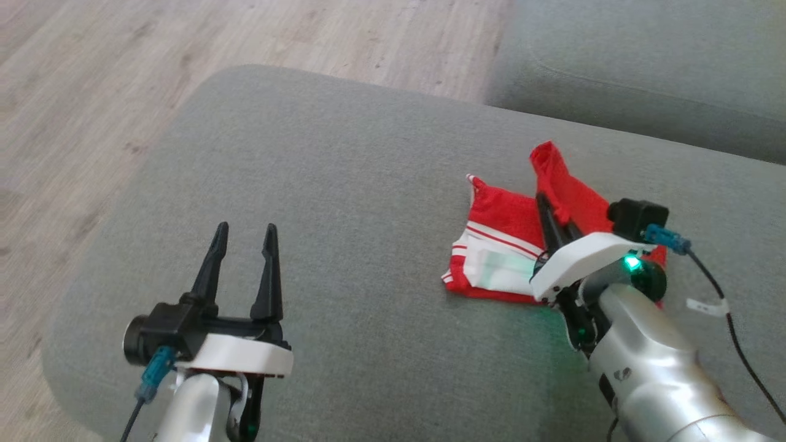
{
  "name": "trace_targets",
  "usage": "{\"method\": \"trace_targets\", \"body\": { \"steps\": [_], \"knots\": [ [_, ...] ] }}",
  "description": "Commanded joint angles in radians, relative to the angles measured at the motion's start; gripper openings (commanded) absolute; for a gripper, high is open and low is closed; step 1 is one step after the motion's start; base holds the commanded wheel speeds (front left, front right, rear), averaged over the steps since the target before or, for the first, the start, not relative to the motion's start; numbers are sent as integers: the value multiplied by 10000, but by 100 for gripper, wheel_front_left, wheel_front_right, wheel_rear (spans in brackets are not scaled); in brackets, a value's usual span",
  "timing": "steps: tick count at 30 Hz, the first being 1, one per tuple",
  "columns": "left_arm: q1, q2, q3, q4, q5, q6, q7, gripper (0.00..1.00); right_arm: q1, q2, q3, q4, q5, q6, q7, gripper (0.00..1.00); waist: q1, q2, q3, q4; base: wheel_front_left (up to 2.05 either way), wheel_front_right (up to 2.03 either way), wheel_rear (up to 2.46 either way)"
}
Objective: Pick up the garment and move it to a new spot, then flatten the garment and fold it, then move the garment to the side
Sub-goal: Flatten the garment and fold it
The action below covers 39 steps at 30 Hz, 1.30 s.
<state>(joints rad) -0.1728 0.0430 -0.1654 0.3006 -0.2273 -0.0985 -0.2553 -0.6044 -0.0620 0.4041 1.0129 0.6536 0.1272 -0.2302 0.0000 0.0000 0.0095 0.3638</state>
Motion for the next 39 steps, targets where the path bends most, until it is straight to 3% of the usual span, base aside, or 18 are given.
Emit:
{"method": "trace_targets", "body": {
  "steps": [1,15,16,22,28,32,39],
  "knots": [
    [-428,72,206,-282,22,-27,-65,100,-395,117,315,-210,179,35,-171,0,0,0,89,147,0,0,0],
    [-411,72,74,-135,-19,79,-65,100,-85,118,3333,-190,2299,35,-262,0,0,0,70,113,0,0,0],
    [-411,72,59,-124,-20,80,-65,100,-90,118,3507,-174,2397,35,-266,100,0,0,65,77,0,0,0],
    [-396,72,140,-135,62,119,-65,100,-371,118,4016,-504,3096,35,-305,100,0,0,-15,-389,0,0,0],
    [-322,72,277,-264,51,142,-65,100,-968,118,2827,-443,2084,35,-312,100,0,0,-113,-1067,0,0,0],
    [-246,72,474,-453,44,194,-65,100,-1231,-29,691,-448,-613,35,-313,100,0,0,-152,-1719,0,0,0],
    [-179,72,647,-643,-5,188,-65,100,97,-301,-2287,-2579,-4246,35,-314,100,0,0,-218,-2626,0,0,0]
  ]
}}
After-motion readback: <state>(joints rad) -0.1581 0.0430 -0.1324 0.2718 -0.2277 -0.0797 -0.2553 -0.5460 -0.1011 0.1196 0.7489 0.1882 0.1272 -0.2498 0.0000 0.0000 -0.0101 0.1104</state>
